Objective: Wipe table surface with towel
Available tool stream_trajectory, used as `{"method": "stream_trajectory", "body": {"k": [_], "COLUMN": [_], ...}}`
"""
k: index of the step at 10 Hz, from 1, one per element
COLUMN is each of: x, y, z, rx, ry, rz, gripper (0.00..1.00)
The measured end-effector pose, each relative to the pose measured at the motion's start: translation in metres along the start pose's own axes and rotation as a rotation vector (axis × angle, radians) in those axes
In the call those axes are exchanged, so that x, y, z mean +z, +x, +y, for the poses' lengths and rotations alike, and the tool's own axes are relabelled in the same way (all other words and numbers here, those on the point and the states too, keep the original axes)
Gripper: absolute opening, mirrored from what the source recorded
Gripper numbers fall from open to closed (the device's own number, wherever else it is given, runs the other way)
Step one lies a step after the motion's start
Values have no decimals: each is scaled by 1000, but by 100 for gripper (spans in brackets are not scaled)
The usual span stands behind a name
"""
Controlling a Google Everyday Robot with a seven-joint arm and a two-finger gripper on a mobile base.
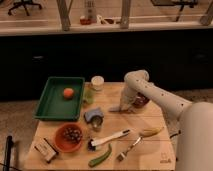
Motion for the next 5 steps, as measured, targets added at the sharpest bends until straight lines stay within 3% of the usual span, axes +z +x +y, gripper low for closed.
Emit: {"method": "stream_trajectory", "body": {"k": [2,5], "x": [1,8], "y": [5,-9], "z": [-15,-30], "rx": [22,17], "ry": [24,33], "rz": [12,11], "gripper": [0,0]}}
